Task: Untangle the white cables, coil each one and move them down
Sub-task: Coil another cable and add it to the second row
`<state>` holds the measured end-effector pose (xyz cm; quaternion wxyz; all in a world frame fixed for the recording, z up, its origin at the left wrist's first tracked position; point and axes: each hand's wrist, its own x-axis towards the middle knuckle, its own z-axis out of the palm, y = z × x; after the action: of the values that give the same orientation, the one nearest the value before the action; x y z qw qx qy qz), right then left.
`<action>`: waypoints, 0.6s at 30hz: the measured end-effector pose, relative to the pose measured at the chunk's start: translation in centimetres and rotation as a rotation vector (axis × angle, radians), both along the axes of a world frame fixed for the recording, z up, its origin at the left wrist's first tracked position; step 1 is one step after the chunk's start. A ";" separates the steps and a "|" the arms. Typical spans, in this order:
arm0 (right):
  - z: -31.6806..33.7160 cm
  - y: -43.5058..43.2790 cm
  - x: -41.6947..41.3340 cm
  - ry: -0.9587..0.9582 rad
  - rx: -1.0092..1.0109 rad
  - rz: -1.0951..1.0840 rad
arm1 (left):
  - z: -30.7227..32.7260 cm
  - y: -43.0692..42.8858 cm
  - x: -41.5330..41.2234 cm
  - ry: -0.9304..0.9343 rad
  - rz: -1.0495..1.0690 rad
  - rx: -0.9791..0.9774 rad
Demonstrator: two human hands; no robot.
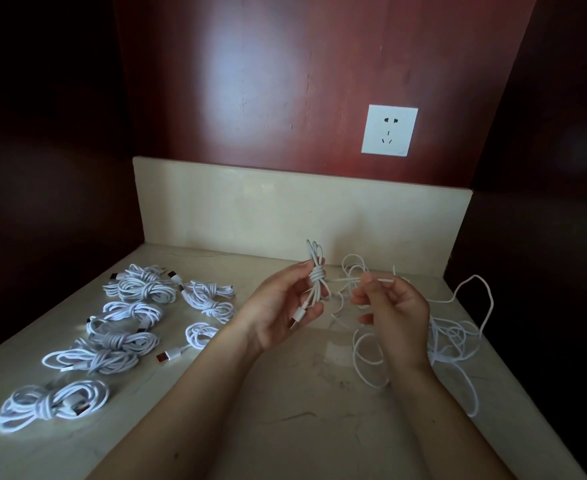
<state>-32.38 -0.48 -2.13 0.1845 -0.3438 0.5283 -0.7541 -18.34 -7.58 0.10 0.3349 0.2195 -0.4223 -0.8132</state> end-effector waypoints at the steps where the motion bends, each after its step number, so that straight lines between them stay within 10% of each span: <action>1: 0.1 0.1 0.1 -0.002 -0.007 0.019 | -0.1 0.0 0.0 -0.025 0.015 -0.021; 18: 0.2 0.4 1.8 0.162 -0.066 0.248 | -1.4 0.2 -1.1 -0.173 0.304 -0.438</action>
<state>-30.61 -0.05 -1.92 0.2215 -0.4720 0.4699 -0.7123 -19.42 -7.36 -1.28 0.4550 0.2714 -0.5773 -0.6213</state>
